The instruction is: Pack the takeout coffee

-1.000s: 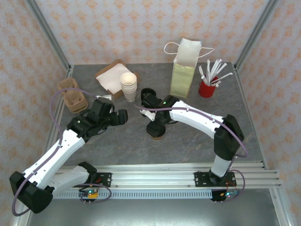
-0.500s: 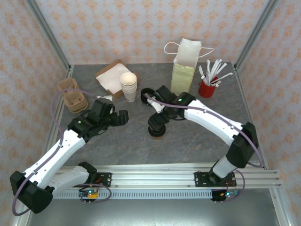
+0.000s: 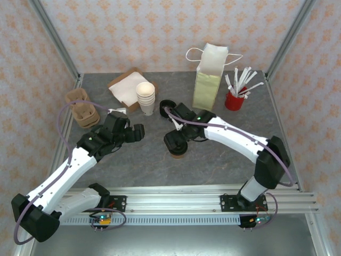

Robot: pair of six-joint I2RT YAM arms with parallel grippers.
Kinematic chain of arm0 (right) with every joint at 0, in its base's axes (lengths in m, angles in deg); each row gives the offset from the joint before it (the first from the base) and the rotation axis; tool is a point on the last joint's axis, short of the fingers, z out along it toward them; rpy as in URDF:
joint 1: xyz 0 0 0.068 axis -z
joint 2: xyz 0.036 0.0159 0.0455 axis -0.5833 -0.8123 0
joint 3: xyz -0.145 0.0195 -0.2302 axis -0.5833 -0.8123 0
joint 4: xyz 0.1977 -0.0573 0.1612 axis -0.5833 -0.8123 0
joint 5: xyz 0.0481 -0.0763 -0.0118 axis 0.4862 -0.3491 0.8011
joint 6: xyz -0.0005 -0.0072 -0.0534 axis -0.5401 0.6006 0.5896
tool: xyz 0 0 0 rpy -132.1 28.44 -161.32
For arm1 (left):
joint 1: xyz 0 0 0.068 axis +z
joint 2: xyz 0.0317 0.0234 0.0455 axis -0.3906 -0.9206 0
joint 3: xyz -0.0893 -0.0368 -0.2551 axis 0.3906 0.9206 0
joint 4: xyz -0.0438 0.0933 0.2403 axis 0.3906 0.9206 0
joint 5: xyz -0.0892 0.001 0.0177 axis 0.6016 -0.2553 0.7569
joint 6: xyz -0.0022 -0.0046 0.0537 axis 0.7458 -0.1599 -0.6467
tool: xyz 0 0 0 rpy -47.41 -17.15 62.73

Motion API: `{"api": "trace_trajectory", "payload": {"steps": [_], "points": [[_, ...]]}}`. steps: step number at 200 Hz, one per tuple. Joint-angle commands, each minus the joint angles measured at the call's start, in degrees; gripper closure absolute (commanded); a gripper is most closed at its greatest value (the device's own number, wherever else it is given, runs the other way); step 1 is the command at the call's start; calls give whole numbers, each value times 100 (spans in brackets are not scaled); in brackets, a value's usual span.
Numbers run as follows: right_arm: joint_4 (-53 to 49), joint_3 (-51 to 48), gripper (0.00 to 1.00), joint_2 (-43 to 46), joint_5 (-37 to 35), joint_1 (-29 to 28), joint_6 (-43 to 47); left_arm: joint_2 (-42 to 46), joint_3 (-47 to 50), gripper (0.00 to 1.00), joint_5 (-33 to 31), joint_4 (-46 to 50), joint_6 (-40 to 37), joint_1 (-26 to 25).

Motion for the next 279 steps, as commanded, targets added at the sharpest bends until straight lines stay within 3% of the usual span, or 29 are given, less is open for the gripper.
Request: {"api": "trace_trajectory", "payload": {"steps": [1,37,86,153,171,196,219,253,279], "points": [[47,180,1,-121,-390,-57,-189,178,124,8,-440,-56,100,53],[263,-233,1,365,575,199,-561,198,185,8,-507,-123,127,57],[817,-1131,1,1050,2080,977,-1240,93,192,8,-430,-248,146,57],[1176,-1645,5,1090,2564,1340,-1407,-13,158,8,-198,-344,203,57],[988,-1573,8,1037,2359,1330,-1286,-39,118,8,-173,-336,181,61],[309,-1093,1,1014,893,933,-848,-65,112,8,-175,-347,165,59],[158,-705,1,814,261,550,-724,-101,81,8,-257,-331,138,64],[37,-265,1,388,-209,166,-657,-53,97,8,-401,-313,154,57],[69,-267,1,346,-87,153,-719,-31,109,8,-451,-280,126,57]]}}
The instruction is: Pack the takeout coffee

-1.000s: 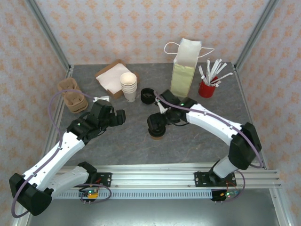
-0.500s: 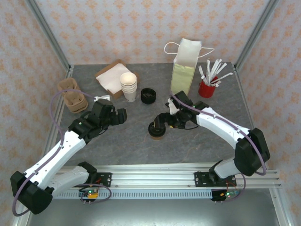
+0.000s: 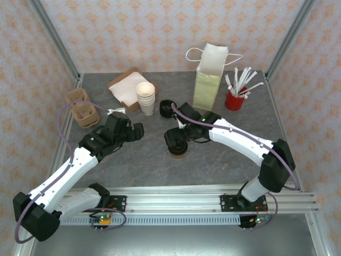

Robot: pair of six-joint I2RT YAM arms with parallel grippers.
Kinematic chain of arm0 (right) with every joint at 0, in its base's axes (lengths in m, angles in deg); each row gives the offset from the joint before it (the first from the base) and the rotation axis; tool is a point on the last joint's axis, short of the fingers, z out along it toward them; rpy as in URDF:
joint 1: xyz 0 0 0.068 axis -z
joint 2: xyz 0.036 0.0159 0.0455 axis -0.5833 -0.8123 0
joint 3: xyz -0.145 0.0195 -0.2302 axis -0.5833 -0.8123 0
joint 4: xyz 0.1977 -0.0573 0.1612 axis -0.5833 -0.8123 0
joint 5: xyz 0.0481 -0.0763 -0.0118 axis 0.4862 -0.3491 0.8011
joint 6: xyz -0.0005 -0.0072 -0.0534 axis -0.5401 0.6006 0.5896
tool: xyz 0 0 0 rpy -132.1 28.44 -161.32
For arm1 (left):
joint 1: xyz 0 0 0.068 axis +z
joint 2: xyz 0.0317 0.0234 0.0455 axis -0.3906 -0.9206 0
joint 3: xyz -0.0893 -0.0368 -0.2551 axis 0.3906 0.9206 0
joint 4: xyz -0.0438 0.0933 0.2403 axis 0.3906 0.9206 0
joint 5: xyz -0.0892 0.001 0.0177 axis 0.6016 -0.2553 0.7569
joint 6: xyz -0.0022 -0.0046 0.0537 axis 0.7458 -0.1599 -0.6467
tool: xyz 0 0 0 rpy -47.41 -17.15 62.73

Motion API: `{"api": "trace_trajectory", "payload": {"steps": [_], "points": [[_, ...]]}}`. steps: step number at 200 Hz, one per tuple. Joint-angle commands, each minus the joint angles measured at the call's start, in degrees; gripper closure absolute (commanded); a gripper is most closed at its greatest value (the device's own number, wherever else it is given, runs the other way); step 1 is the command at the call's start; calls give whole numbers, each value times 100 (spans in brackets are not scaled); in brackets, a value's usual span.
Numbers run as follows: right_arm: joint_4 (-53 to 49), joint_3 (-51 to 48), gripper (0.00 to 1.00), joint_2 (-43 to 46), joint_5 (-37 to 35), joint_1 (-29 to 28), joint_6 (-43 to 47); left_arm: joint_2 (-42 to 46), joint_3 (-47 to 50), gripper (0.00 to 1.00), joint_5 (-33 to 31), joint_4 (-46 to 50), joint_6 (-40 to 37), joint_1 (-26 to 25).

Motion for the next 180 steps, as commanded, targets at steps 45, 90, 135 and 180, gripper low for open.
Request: {"api": "trace_trajectory", "payload": {"steps": [45,90,135,180], "points": [[303,-438,1,54,950,321,-362,64,41,8,-218,-37,5,60],[546,-666,1,62,1220,351,-557,154,71,8,-302,1,-4,57],[936,-839,1,74,1561,245,-860,206,97,8,-507,36,-4,71],[1301,-763,1,-81,1641,-19,-1154,241,141,8,-706,76,-47,182]]}}
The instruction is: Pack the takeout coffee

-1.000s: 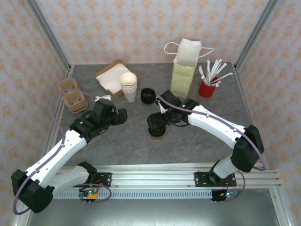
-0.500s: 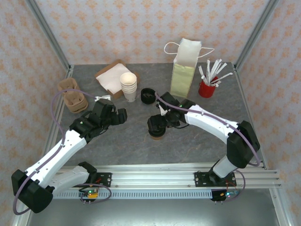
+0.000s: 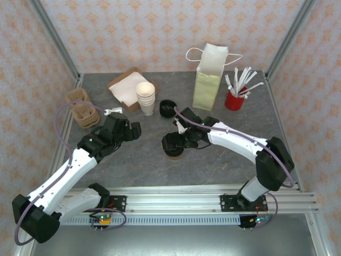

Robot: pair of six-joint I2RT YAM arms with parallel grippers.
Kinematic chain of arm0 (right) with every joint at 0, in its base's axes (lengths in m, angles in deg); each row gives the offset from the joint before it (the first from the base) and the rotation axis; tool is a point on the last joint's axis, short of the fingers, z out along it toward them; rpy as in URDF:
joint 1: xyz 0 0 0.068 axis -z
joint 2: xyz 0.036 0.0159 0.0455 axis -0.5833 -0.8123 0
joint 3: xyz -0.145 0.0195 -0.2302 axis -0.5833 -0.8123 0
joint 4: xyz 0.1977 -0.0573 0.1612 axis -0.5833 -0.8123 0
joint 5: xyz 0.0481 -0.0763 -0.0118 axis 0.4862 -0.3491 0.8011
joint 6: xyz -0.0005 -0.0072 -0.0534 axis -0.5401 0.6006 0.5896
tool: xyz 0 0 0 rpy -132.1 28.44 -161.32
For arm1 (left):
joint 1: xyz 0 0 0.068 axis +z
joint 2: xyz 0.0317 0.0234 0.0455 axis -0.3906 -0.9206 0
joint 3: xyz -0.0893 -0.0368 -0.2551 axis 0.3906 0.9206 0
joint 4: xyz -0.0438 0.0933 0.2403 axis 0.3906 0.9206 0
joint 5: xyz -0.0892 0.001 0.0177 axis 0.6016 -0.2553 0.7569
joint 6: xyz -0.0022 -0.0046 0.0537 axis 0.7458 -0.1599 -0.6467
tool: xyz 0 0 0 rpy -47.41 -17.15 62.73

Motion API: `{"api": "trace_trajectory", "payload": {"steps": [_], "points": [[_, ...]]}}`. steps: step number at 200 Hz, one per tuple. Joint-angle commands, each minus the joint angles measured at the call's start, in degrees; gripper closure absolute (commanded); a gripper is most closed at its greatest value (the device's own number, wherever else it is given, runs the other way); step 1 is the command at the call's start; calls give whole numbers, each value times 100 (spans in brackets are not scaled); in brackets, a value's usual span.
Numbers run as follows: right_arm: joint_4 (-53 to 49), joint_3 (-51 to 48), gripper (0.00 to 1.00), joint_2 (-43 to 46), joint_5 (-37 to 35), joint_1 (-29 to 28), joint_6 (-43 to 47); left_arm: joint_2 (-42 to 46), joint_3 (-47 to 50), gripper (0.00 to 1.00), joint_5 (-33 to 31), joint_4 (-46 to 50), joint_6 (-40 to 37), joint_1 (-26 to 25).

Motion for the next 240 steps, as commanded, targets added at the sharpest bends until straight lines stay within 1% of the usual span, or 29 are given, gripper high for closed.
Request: {"api": "trace_trajectory", "payload": {"steps": [1,33,74,91,114,135,153,172,186,207,222,240], "points": [[362,49,1,-26,113,-165,-288,134,93,8,-360,71,-43,98],[847,139,1,-327,289,-453,-598,191,187,8,-546,59,-19,289],[1066,427,1,-686,410,-644,-686,275,254,8,-450,13,3,517],[948,536,1,-699,424,-651,-599,284,245,8,-367,9,10,523],[291,734,1,-414,-6,-567,-206,301,196,8,-101,-30,36,523],[-150,784,1,47,-183,-212,47,319,101,8,323,-150,62,523],[-725,1035,1,424,-571,177,419,318,-41,8,678,-290,125,516],[-1317,1651,0,716,-1126,783,821,297,-188,9,982,-470,151,475],[-1554,2169,2,811,-1647,1222,1005,223,-339,9,1084,-557,135,379],[-1786,2990,11,622,-2523,1860,1190,12,-625,9,1072,-568,31,150],[-1961,3627,18,310,-2918,2276,1229,-174,-845,10,1013,-562,-59,-48],[-2021,4285,26,-165,-3138,2658,1252,-366,-1103,10,925,-537,-172,-284]]}}
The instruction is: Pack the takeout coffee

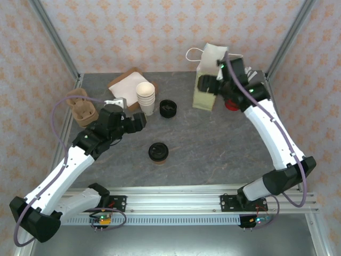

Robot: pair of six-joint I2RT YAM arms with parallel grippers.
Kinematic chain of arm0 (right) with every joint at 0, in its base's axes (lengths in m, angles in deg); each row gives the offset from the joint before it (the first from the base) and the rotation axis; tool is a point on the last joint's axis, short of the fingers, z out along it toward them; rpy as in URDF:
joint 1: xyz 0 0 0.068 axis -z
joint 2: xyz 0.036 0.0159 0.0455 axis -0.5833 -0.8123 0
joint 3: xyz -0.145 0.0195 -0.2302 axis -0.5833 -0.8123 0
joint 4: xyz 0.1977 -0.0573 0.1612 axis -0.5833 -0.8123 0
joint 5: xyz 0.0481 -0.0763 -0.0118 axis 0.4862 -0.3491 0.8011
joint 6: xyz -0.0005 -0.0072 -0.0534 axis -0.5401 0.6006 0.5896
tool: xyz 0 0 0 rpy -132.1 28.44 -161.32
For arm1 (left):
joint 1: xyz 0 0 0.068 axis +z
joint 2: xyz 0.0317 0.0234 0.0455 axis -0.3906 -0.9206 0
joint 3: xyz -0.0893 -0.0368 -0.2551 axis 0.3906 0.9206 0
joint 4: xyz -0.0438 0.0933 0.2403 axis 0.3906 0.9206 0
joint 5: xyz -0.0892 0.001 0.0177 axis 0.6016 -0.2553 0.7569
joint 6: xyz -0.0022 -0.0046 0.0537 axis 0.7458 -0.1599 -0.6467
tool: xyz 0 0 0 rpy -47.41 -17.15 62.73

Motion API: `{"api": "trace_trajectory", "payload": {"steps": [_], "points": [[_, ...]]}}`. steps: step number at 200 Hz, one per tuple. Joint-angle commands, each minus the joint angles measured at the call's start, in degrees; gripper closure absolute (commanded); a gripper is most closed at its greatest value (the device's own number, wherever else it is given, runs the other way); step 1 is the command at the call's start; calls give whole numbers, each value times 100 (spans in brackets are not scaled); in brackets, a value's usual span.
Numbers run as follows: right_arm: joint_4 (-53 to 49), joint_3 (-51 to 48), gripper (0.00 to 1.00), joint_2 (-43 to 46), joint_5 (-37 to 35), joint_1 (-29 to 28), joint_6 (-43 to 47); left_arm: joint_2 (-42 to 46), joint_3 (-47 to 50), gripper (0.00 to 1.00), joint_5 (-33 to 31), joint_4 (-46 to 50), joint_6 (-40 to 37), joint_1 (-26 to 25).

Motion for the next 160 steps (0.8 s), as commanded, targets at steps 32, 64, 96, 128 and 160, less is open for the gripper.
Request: {"api": "trace_trajectory", "payload": {"steps": [32,64,96,128,160], "points": [[-804,1811,35,-1547,-1149,703,219,-433,-684,10,-140,-79,-261,-484],[-1130,2681,44,-2415,-1286,829,218,-475,-749,10,-169,-51,-243,-515],[-1142,2910,49,-2841,-1411,881,179,-414,-730,10,-265,-16,-234,-513],[-1055,3098,60,-3212,-1292,967,135,-385,-735,10,-336,42,-252,-516],[-939,3136,75,-3416,-1120,1013,154,-331,-683,10,-379,70,-225,-516]]}}
